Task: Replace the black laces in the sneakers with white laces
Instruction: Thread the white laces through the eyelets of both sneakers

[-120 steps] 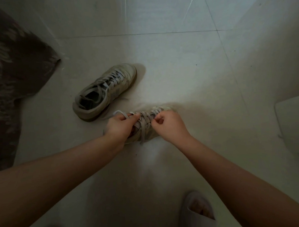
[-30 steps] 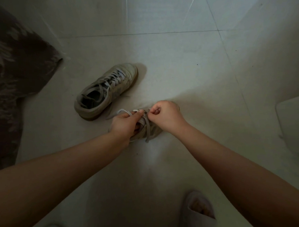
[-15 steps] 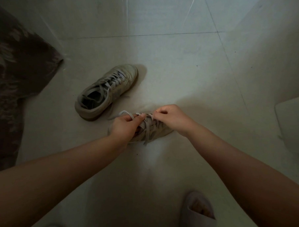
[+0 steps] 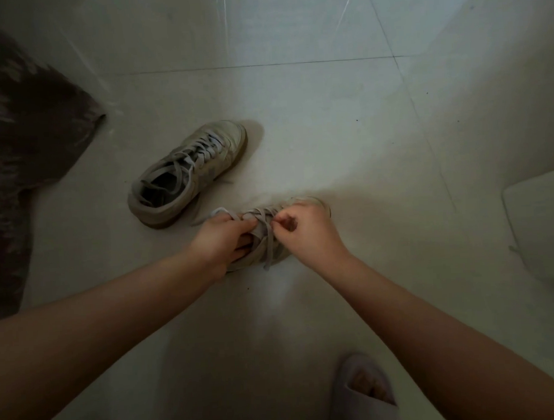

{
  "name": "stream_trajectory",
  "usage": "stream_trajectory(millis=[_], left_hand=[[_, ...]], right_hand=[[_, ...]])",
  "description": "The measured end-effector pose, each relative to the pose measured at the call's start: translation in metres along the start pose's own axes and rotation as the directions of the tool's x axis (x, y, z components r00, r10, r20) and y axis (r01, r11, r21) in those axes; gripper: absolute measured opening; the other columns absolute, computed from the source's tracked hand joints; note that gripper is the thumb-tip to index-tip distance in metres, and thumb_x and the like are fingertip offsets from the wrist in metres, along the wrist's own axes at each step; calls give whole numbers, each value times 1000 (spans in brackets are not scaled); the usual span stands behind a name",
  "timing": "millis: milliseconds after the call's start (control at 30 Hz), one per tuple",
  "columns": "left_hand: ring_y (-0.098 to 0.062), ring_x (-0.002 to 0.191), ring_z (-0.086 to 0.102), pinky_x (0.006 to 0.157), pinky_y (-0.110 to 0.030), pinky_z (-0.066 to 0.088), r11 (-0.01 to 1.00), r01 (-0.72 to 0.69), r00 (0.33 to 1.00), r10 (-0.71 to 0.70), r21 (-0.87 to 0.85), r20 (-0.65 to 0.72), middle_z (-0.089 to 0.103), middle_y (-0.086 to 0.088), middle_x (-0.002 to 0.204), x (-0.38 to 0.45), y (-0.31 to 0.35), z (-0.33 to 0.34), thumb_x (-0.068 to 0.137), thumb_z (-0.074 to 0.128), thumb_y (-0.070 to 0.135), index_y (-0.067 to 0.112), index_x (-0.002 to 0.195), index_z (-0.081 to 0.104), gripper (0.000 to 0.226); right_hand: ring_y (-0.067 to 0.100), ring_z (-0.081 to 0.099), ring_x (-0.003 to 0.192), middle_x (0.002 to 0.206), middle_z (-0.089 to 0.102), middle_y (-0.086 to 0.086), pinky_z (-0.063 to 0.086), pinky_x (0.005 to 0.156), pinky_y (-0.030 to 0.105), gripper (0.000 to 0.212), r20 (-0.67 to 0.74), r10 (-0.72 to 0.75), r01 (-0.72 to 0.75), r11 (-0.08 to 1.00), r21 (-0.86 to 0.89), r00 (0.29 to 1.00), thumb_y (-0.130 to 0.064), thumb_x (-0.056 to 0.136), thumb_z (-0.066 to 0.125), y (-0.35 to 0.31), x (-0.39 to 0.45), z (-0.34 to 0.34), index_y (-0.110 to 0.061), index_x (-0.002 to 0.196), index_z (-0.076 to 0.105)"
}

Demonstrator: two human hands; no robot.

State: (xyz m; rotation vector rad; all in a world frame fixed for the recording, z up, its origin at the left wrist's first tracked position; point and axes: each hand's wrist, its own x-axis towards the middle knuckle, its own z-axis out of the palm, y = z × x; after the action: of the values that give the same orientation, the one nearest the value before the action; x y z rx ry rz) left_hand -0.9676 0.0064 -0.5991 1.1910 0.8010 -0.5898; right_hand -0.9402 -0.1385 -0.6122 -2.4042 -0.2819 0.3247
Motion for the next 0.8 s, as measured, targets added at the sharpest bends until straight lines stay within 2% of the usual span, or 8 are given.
stream_trajectory(millis=[167, 233, 300, 367, 500, 600, 700, 800], left_hand=[[-20, 77, 61, 77, -29, 48, 999, -39, 997, 38, -15, -71, 62, -8, 80, -4, -5, 8, 96, 47, 3, 12, 68, 49, 29], [-20, 76, 61, 75, -29, 49, 999, -40, 996, 40, -2, -79, 61, -6, 77, -3, -7, 9, 96, 49, 4, 13, 67, 48, 30], [-20, 77, 62, 74, -29, 49, 999, -35, 997, 35, -4, -73, 61, -6, 79, -3, -8, 7, 95, 50, 6, 15, 69, 49, 28], [-19, 79, 64, 73, -27, 51, 1000, -25, 999, 24, -14, -47, 64, -5, 84, -2, -7, 4, 96, 50, 7, 15, 78, 55, 20], [-16, 77, 65, 70, -24, 52, 1000, -17, 1000, 17, -25, -4, 67, -4, 85, -3, -6, 1, 96, 49, 7, 14, 88, 59, 14], [-18, 80, 65, 74, -26, 51, 1000, -13, 1000, 13, -4, 17, 67, -6, 89, -2, -6, -1, 96, 50, 8, 13, 91, 59, 11], [-17, 78, 65, 77, -27, 51, 1000, 1, 1000, -1, -1, 28, 68, -4, 85, -1, -5, -3, 95, 52, 9, 13, 89, 60, 10], [-18, 78, 66, 81, -31, 51, 999, 17, 999, -16, -41, 42, 69, -2, 81, -1, -4, -5, 93, 55, 10, 15, 82, 59, 13]], right_hand=[[23, 64, 69, 71, 70, 13, 47, 62, 29, 16, 70, 169, -173, 982, 69, 983, -16, 83, 66, -11, 4, 0, -4, 76, 75], [28, 57, 60, 63, 63, 19, 38, 53, 29, 23, 117, 182, -185, 983, 14, 976, -15, 82, 64, -13, 8, 0, 1, 65, 69], [23, 44, 53, 56, 50, 20, 28, 50, 31, 31, 180, 240, -246, 969, 10, 954, -16, 81, 62, -17, 11, -1, 0, 55, 59], [18, 39, 56, 58, 41, 12, 25, 54, 30, 30, 253, 323, -365, 920, 140, 912, -18, 83, 59, -17, 13, -5, -9, 56, 51], [11, 42, 55, 56, 48, 0, 32, 56, 26, 27, 360, 399, -516, 789, 334, 843, -15, 87, 55, -11, 12, -10, -12, 59, 55], [9, 41, 53, 52, 47, -6, 33, 53, 21, 30, 405, 400, -549, 745, 378, 822, -12, 89, 53, -9, 11, -11, -13, 59, 55], [10, 43, 54, 50, 48, -8, 36, 55, 22, 31, 388, 406, -548, 733, 402, 827, -14, 89, 56, -8, 10, -10, -15, 57, 56], [5, 47, 55, 57, 53, -8, 39, 60, 23, 21, 215, 287, -339, 901, 269, 934, -17, 83, 65, -6, 9, -5, -19, 63, 62]])
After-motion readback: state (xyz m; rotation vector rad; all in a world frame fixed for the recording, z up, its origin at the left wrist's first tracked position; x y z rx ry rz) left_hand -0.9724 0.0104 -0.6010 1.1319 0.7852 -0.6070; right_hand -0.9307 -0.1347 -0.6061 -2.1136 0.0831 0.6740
